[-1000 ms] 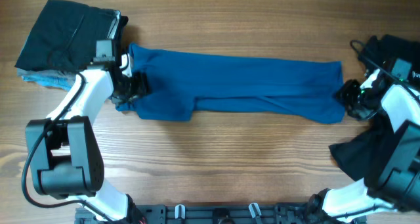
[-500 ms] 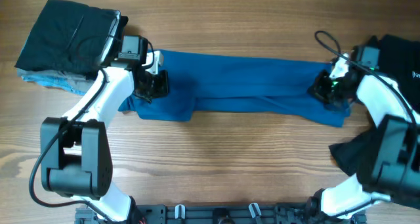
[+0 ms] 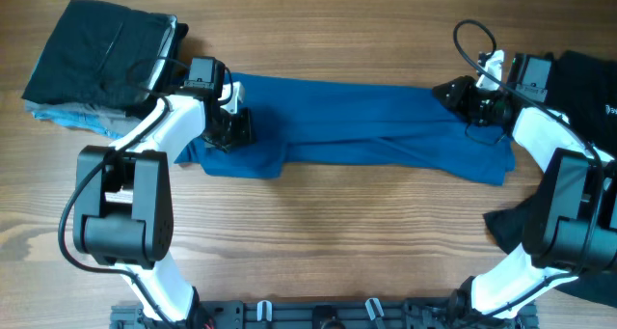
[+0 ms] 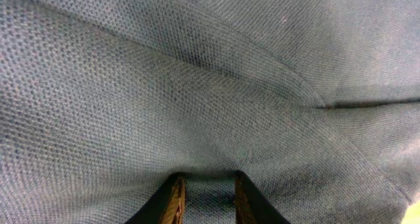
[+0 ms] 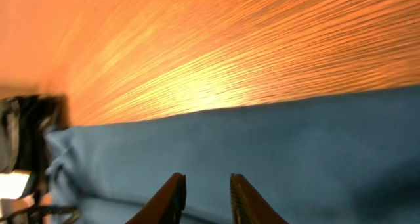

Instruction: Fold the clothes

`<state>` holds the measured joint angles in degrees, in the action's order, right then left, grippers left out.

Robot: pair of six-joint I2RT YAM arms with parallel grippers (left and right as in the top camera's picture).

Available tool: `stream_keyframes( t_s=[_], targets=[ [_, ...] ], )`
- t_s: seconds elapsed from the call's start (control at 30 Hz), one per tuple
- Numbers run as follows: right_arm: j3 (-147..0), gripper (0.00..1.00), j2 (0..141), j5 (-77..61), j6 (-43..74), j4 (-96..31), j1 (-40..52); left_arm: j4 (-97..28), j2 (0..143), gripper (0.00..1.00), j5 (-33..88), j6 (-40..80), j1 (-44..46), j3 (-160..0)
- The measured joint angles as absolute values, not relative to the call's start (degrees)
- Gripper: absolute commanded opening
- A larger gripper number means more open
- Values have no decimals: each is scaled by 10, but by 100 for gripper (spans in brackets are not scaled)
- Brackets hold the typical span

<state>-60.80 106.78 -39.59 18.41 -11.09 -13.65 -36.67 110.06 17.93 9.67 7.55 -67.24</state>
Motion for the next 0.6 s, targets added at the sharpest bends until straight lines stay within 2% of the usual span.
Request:
stream_keyframes(
  t_s=[0.1, 0.2, 0.4, 0.6],
  targets=[
    [-610, 36, 1068, -422, 180, -151, -136, -366, 1101, 45, 186, 96, 77, -674],
    [-612, 50, 1068, -440, 133, -229, -134, -366, 1101, 49, 191, 97, 79, -675],
    [-614, 51, 1067, -443, 14, -349, -104, -366, 1101, 51, 234, 92, 77, -676],
    [-614, 52, 1061, -441, -21, -345, -99, -423, 1098, 56, 293, 39, 82, -677]
  ],
)
